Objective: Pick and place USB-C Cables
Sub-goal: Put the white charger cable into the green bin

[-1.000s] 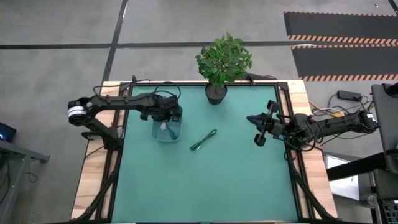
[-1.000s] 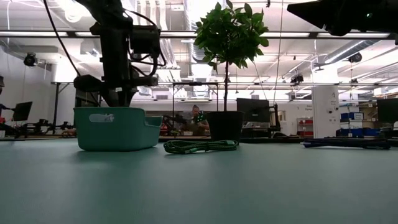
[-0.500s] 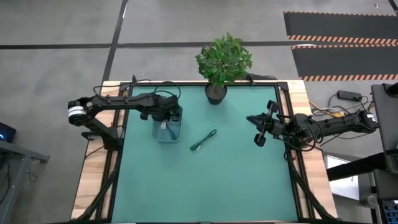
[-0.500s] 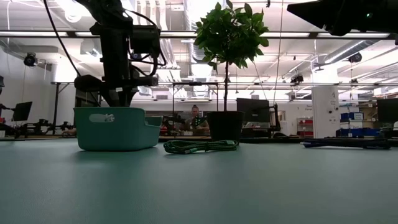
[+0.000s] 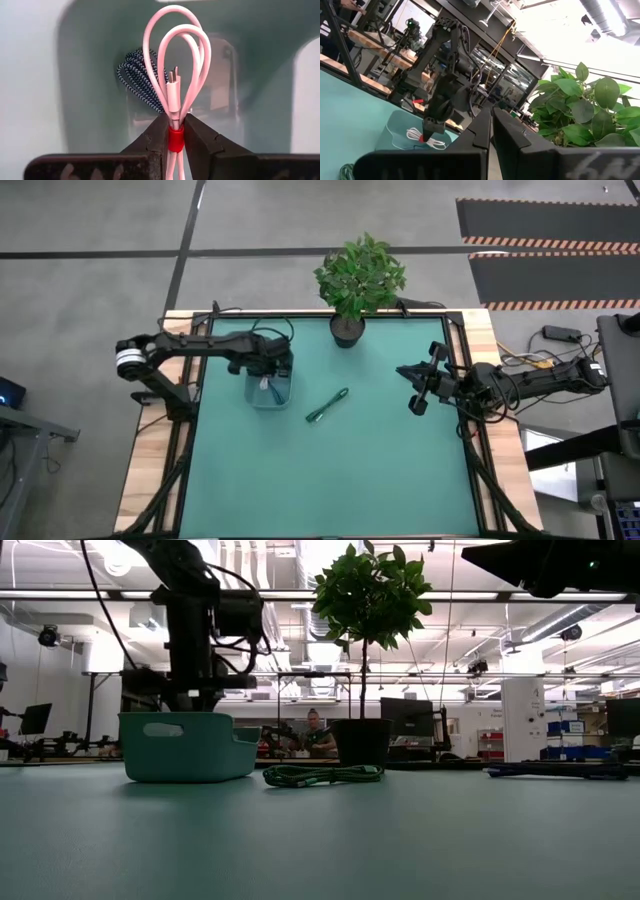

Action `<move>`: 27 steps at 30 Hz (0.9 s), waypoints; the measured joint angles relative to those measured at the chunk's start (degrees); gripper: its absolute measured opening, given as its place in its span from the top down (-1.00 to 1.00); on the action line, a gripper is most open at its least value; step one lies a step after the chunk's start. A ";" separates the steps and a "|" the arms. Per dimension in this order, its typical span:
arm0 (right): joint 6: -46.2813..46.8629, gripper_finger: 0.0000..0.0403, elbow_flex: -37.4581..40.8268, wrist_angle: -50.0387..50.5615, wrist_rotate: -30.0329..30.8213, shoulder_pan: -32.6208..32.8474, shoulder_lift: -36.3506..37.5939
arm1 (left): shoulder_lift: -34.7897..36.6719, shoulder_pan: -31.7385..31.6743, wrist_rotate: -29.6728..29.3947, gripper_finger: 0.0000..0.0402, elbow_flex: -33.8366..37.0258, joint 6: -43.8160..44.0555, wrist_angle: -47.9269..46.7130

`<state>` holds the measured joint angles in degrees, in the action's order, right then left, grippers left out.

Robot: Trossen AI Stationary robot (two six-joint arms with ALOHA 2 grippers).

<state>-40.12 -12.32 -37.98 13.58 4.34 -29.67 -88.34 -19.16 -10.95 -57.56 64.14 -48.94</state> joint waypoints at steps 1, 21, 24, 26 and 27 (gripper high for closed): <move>0.00 0.95 0.00 0.01 0.00 0.00 0.00 | -0.32 0.03 0.16 0.84 0.00 0.00 0.12; 0.00 0.95 0.00 0.04 0.02 0.00 0.00 | -1.57 0.44 0.40 0.84 0.00 0.15 -1.10; 0.09 0.95 0.00 0.07 0.02 0.00 0.00 | -1.57 0.44 0.40 0.84 0.00 0.15 -1.11; 0.11 0.95 0.00 0.07 0.02 0.00 0.00 | -1.57 0.42 0.40 0.84 0.00 0.15 -1.10; 0.13 0.95 0.00 0.07 0.02 0.00 0.00 | -1.57 0.43 0.40 0.84 0.00 0.15 -1.10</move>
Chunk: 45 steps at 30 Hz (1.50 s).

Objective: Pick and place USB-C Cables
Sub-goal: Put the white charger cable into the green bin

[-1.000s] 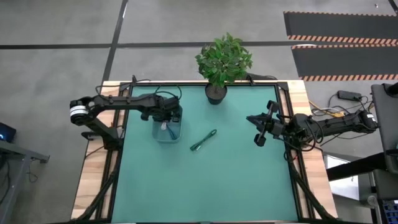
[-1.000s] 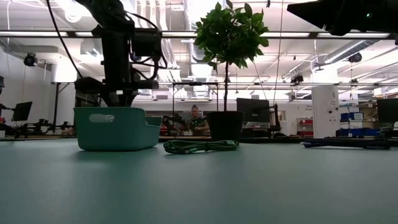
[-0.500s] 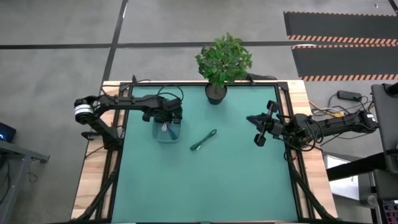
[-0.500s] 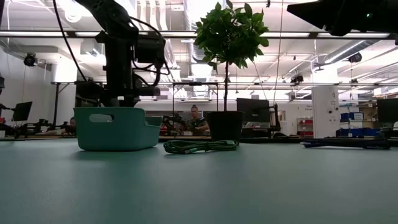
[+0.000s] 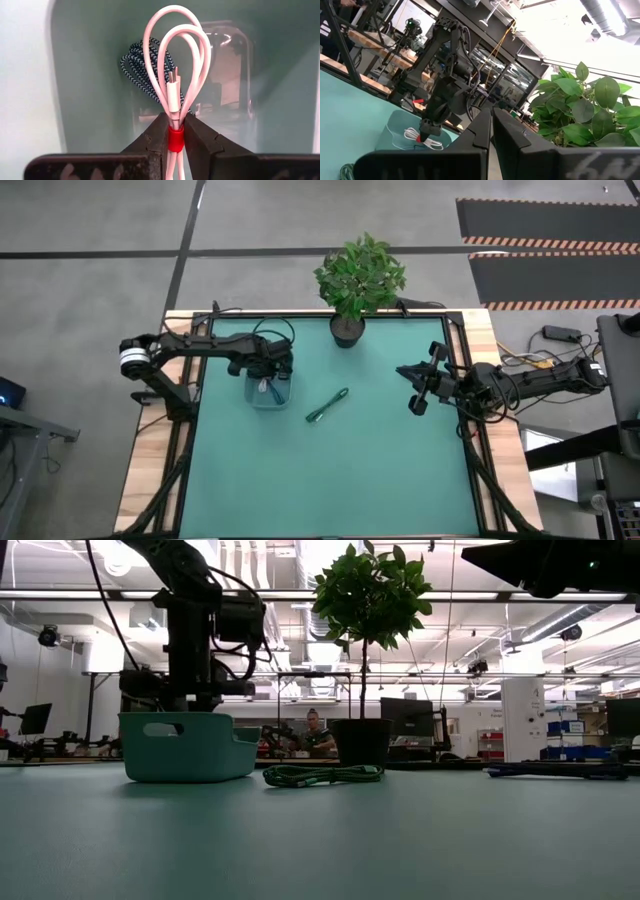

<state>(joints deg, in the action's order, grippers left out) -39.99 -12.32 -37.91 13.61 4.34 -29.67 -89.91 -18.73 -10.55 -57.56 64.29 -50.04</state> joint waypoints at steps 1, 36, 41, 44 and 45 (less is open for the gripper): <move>0.04 0.95 0.00 0.00 0.00 0.00 0.00 | 0.00 0.01 0.00 0.84 0.00 0.00 0.01; -0.02 0.95 0.00 0.20 0.02 0.00 0.00 | 0.04 0.18 0.54 0.84 3.61 1.49 3.14; -0.07 0.95 0.00 0.35 0.00 -0.01 0.00 | 0.04 0.18 0.85 0.84 3.60 1.49 3.14; -0.09 0.95 0.00 0.37 0.00 0.00 0.00 | 0.04 0.18 1.02 0.84 3.61 1.49 3.14; -0.09 0.95 0.00 0.37 0.02 0.00 0.00 | 0.04 0.18 1.09 0.84 3.60 1.48 3.13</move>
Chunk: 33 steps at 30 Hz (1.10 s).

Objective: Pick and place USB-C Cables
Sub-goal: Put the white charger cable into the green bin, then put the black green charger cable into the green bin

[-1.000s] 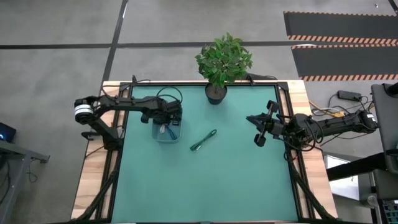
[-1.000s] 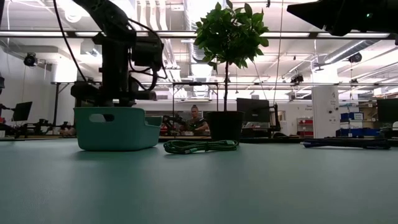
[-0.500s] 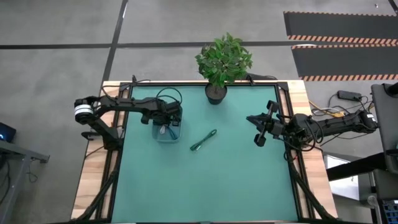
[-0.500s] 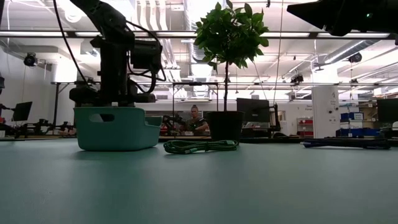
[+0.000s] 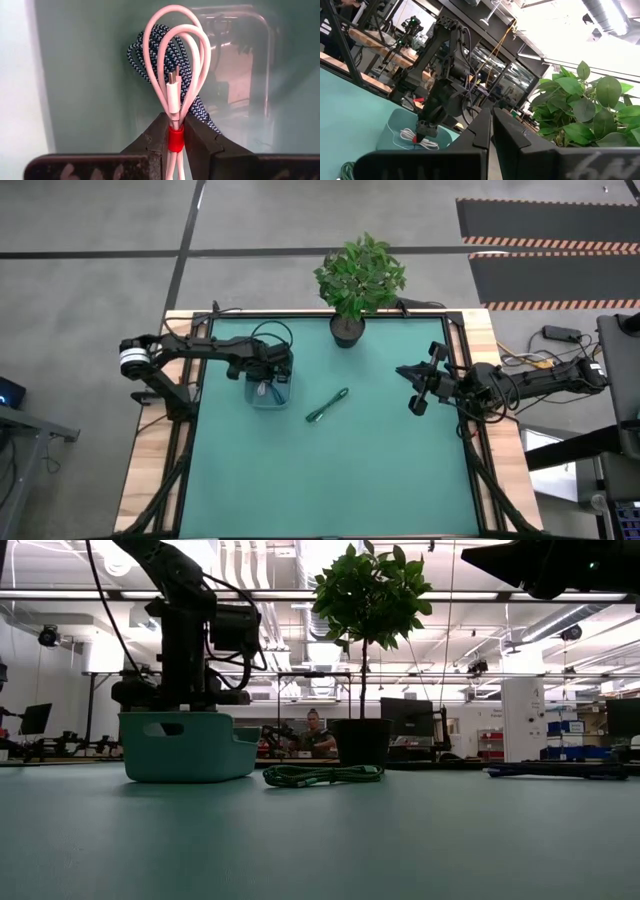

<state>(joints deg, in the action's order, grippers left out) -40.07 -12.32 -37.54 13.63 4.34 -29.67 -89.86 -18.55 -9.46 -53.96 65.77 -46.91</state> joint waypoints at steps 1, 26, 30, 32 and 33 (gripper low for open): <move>0.00 0.95 0.00 0.02 -0.02 0.00 0.00 | 0.00 0.00 0.07 0.84 0.01 -0.01 0.00; -0.22 0.95 0.00 0.15 -0.02 0.00 0.00 | 2.43 0.76 3.81 0.26 -0.89 -5.06 -0.78; -0.03 0.95 0.00 0.31 -0.02 0.00 0.02 | 6.86 1.87 3.76 0.26 -1.91 -8.20 -0.62; 0.38 0.95 0.00 0.31 -0.03 0.00 0.01 | 9.75 2.83 3.12 0.26 -1.91 -9.97 -0.47; 0.72 0.95 0.00 0.31 -0.04 0.00 0.00 | 11.41 3.42 2.75 0.26 -1.90 -10.80 -0.22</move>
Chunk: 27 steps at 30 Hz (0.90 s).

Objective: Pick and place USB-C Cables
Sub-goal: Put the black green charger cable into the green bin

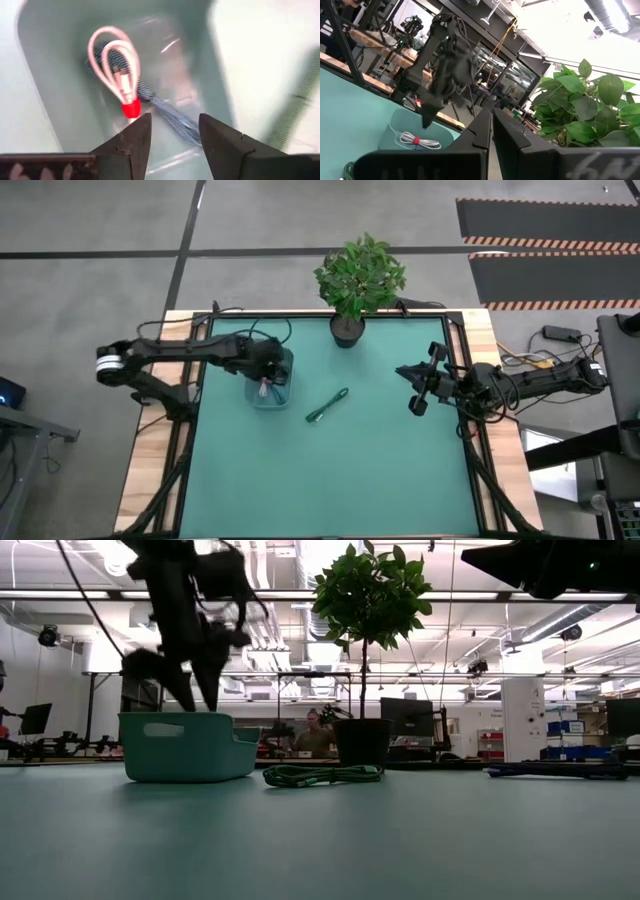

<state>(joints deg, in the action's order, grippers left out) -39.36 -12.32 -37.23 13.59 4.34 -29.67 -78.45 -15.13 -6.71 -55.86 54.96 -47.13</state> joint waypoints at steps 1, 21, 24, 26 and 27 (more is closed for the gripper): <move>0.34 0.95 0.00 0.00 0.00 0.00 0.00 | 1.61 0.76 -0.93 0.26 0.08 -0.62 0.19; 11.32 0.95 -0.04 1.14 -2.28 0.00 -1.98 | 9.13 24.30 -22.29 0.26 10.03 -24.72 43.21; 10.58 0.95 -0.04 0.50 -2.01 0.00 -3.18 | 5.91 25.28 -22.29 0.26 12.29 -27.78 54.26; 10.85 0.95 -0.04 0.07 -1.99 0.00 -3.80 | 2.97 25.72 -22.27 0.26 13.11 -29.89 59.73; 10.99 0.95 -0.04 0.06 -1.99 0.00 -3.85 | 1.39 25.75 -22.27 0.26 13.22 -30.44 62.02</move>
<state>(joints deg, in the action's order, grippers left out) -28.37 -12.36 -37.17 11.60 4.34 -33.52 -77.06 10.62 -28.97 -42.64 24.53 14.89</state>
